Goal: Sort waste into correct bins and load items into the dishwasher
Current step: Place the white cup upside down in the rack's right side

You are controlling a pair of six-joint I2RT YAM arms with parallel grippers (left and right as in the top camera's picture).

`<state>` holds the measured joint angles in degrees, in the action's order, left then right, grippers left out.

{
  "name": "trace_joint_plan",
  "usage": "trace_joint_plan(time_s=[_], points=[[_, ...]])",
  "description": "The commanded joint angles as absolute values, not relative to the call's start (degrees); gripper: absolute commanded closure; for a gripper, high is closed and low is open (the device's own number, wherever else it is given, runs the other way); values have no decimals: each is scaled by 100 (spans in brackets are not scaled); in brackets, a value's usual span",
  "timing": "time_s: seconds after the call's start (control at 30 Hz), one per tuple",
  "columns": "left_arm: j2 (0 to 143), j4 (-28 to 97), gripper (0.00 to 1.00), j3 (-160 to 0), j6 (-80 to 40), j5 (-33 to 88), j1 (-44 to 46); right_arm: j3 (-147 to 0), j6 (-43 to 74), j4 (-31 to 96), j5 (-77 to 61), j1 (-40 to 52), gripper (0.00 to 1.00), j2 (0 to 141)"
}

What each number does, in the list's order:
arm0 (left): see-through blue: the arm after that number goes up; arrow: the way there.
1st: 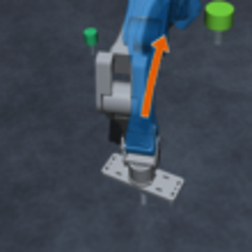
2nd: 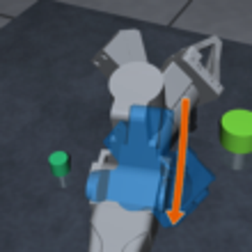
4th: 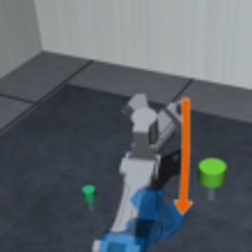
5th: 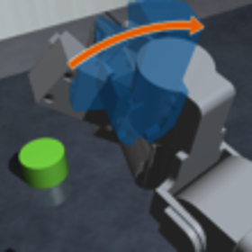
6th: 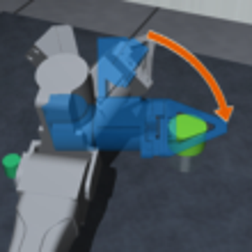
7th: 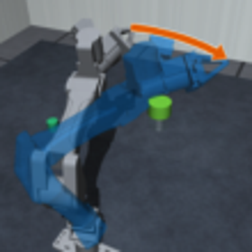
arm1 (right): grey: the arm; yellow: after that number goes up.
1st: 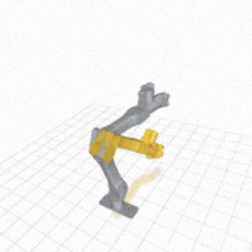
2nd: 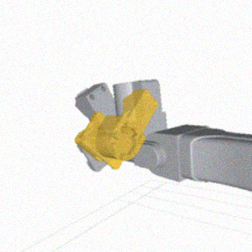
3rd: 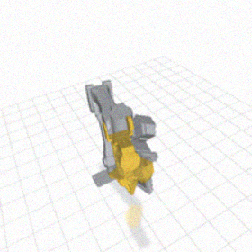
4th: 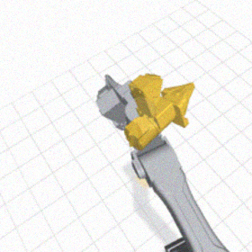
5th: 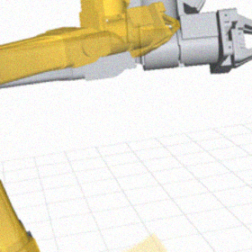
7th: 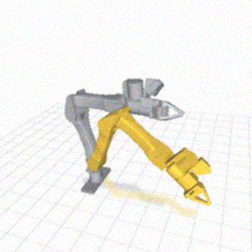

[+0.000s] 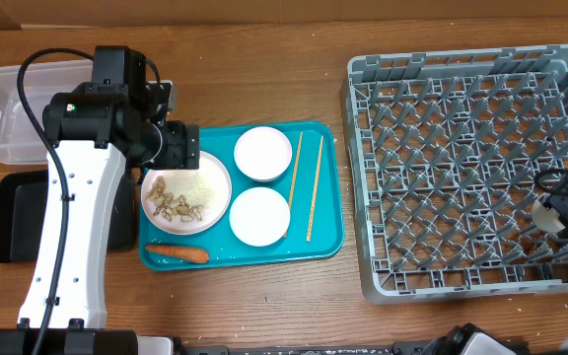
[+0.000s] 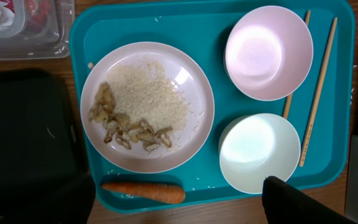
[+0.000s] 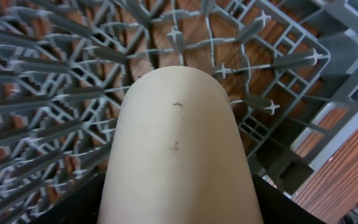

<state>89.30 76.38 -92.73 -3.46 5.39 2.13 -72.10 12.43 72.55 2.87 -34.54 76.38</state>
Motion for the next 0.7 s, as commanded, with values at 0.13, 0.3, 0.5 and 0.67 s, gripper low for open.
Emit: trace_joint_plan(time_s=[0.13, 0.3, 0.5, 0.67], points=[[8919, 7649, 11, -9365, -346, 449, 189, -7301, 1358, 7384, 467, -3496, 52, 8359], [8919, 7651, 0, -9365, -346, 454, 189, -7301, 1358, 7384, 399, -3494, 31, 8661], [8925, 7644, 0, -9365, -346, 753, 189, -7317, 1356, 7258, 128, -3494, 21, 8670], [8923, 7706, 0, -9365, -346, 749, 189, -7478, 1229, 7277, -740, -3487, 18, 8663]])
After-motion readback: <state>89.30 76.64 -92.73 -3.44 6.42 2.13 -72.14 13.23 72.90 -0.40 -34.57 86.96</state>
